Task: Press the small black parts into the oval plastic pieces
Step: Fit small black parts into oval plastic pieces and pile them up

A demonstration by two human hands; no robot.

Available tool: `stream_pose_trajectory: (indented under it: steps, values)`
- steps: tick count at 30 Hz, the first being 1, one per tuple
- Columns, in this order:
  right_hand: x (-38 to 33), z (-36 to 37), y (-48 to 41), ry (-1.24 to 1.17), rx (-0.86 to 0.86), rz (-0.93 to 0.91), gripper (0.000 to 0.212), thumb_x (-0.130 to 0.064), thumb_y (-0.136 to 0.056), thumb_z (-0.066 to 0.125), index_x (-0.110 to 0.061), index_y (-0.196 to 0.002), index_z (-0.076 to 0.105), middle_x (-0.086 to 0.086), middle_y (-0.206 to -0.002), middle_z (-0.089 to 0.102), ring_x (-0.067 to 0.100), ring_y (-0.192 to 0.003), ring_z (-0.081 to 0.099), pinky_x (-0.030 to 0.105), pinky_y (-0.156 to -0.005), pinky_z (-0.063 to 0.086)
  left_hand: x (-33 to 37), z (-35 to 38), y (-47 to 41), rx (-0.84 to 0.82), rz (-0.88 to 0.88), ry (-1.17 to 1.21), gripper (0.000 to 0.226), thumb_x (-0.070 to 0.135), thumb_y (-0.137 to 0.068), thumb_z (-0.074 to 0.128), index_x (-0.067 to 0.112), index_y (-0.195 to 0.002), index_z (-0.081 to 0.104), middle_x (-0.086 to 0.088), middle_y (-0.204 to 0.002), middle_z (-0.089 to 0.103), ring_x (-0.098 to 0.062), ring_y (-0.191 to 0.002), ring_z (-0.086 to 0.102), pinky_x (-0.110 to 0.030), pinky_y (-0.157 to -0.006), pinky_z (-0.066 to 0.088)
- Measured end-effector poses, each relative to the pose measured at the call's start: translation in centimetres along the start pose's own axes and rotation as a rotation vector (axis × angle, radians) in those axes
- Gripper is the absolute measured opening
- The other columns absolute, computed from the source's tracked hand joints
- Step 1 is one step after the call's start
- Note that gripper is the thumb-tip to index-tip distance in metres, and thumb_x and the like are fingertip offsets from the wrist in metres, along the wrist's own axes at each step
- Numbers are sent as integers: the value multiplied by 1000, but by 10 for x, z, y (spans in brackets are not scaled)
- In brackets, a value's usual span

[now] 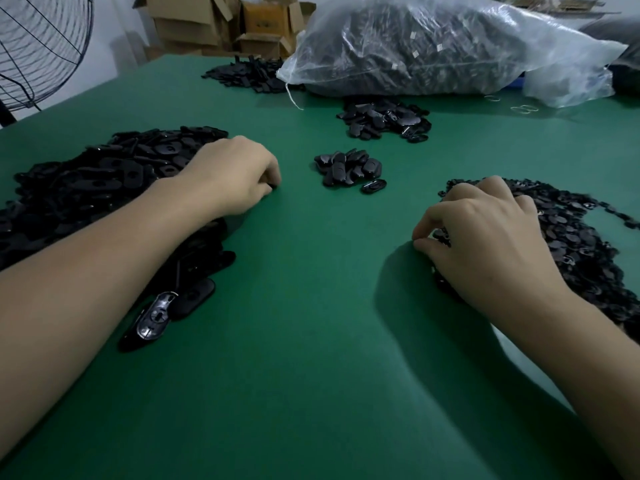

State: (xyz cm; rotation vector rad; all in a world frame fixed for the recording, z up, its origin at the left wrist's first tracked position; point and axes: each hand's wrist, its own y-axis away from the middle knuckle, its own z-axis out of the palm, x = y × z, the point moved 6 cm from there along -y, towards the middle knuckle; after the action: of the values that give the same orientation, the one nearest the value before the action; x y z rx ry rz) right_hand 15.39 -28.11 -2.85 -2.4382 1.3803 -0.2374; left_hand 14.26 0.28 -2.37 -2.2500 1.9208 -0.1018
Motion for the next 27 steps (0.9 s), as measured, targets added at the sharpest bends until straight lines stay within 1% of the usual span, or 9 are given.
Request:
stream_pose_trajectory:
  steps: [4, 7, 9, 12, 15, 17, 20, 24, 27]
  values:
    - [9, -3, -3, 38, 4, 37, 27, -47, -87, 75, -30, -108, 75, 1, -114, 63, 31, -118, 42, 46, -92, 33, 29, -15, 23, 64, 162, -21, 22, 27, -94, 60, 36, -108, 75, 15, -106, 74, -17, -99, 69, -36, -83, 56]
    - [9, -1, -3, 34, -34, 41, 21, -46, -89, 72, -31, -103, 76, 0, -112, 62, 29, -116, 42, 45, -92, 33, 43, -23, 43, 97, 183, 97, 20, 27, -95, 62, 37, -105, 77, 20, -93, 75, -7, -85, 70, -30, -78, 58]
    - [7, -1, -3, 22, -30, 24, 15, -43, -90, 73, -31, -98, 77, -1, -108, 61, 28, -114, 42, 43, -88, 31, 48, -21, 57, -1, 118, 532, 18, 20, -96, 67, 32, -102, 79, 19, -82, 75, -2, -72, 73, -21, -71, 60]
    - [8, 0, -3, 18, -35, 19, 12, -41, -90, 73, -31, -95, 77, -2, -105, 62, 28, -113, 42, 42, -86, 30, 58, -12, 82, -206, -37, 1210, 15, 8, -99, 64, 12, -108, 76, -1, -93, 79, -19, -81, 79, -22, -66, 62]
    - [8, 2, -3, 16, -48, 18, 19, -44, -91, 71, -31, -102, 76, 0, -108, 63, 30, -116, 43, 45, -91, 35, 68, -3, 102, -301, -134, 1504, 20, 3, -99, 59, 6, -112, 74, -9, -97, 79, -25, -89, 79, -21, -69, 60]
    - [7, 2, -3, -1, -51, 14, 23, -46, -92, 68, -31, -108, 76, 0, -109, 63, 30, -117, 44, 46, -92, 36, 74, 3, 112, -377, -166, 1608, 24, 0, -99, 56, 5, -117, 72, -10, -105, 79, -24, -95, 78, -22, -74, 60]
    - [4, 2, -2, -35, -54, -9, 17, -45, -92, 68, -34, -103, 76, -3, -100, 63, 28, -111, 45, 44, -88, 35, 84, 7, 127, -464, -118, 1661, 36, -9, -95, 58, 8, -126, 68, -7, -115, 77, -21, -105, 75, -22, -85, 59]
    - [2, 3, -2, -74, -53, -43, 7, -39, -90, 72, -34, -92, 75, -5, -92, 61, 25, -104, 45, 38, -81, 30, 86, 10, 142, -439, -57, 1596, 43, -10, -92, 63, 14, -129, 66, -4, -114, 77, -16, -108, 74, -18, -90, 55]
    - [0, 2, -3, -129, -56, -77, 5, -38, -88, 74, -33, -88, 73, -8, -87, 62, 19, -97, 43, 39, -81, 36, 84, 13, 150, -428, -63, 1624, 42, -4, -90, 67, 15, -127, 68, -3, -115, 77, -17, -109, 74, -19, -92, 55]
